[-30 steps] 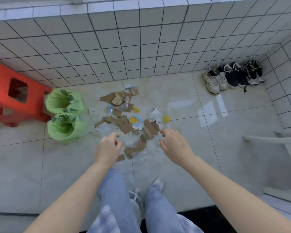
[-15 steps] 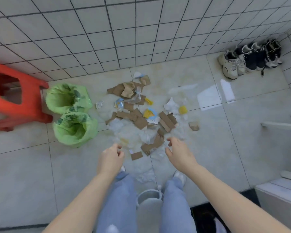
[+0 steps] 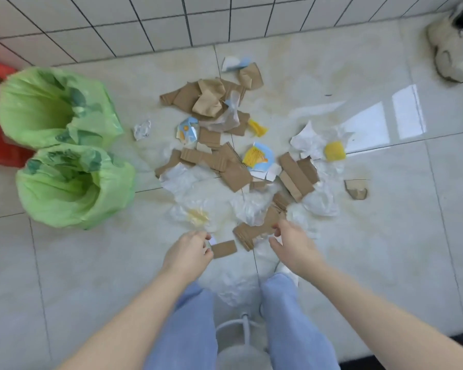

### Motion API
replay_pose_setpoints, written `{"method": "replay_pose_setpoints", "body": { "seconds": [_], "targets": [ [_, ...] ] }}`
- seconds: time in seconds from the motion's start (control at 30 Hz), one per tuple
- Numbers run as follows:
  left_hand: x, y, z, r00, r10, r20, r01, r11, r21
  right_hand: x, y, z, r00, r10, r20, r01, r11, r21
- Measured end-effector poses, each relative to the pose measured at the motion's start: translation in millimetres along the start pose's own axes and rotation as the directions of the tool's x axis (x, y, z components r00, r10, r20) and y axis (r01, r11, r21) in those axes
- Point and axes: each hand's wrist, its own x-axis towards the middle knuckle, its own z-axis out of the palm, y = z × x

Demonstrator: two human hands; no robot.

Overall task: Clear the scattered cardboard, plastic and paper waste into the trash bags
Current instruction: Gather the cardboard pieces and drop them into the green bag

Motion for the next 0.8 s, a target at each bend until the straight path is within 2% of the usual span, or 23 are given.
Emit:
{"method": "replay_pose_setpoints", "body": {
  "seconds": [0.13, 0.23, 0.33, 0.47, 0.53, 0.67, 0.73, 0.8],
  "targets": [
    [86.9, -27.9, 67.1, 0.981, 0.158, 0.114, -0.170, 0.980, 0.103, 82.4, 37.0, 66.5, 0.991, -0.122, 0.054, 0.125, 0.991, -0.053],
    [139.1, -51.6, 115.2, 0.937, 0.285, 0.203, -0.329, 0.913, 0.240, 130.2, 63.6, 116.9, 0.955, -0.264, 0.136, 0.287, 0.939, -0.191],
    [172.9, -76.2, 160.2, 0.881, 0.374, 0.290, -0.462, 0.815, 0.350, 164.6, 84.3, 157.9, 0.897, -0.399, 0.190, 0.439, 0.852, -0.285],
    [194.4, -110.3, 203.0, 0.824, 0.494, 0.278, -0.566, 0.733, 0.377, 194.9, 103.1, 201.9, 0.777, -0.592, 0.213, 0.626, 0.696, -0.351],
    [201.0, -123.9, 213.8, 0.800, 0.504, 0.325, -0.599, 0.705, 0.381, 207.1, 106.1, 217.4, 0.737, -0.631, 0.243, 0.668, 0.625, -0.404],
    [205.2, -130.7, 226.4, 0.688, 0.643, 0.337, -0.716, 0.527, 0.457, 227.4, 107.4, 226.6, 0.658, -0.699, 0.281, 0.722, 0.479, -0.500],
    [208.1, -131.7, 241.2, 0.629, 0.703, 0.331, -0.760, 0.466, 0.453, 233.6, 110.9, 228.0, 0.624, -0.718, 0.308, 0.733, 0.401, -0.549],
    [209.2, -127.5, 254.2, 0.598, 0.724, 0.344, -0.775, 0.412, 0.479, 236.0, 115.4, 227.9, 0.609, -0.728, 0.314, 0.720, 0.343, -0.603]
  ]
}}
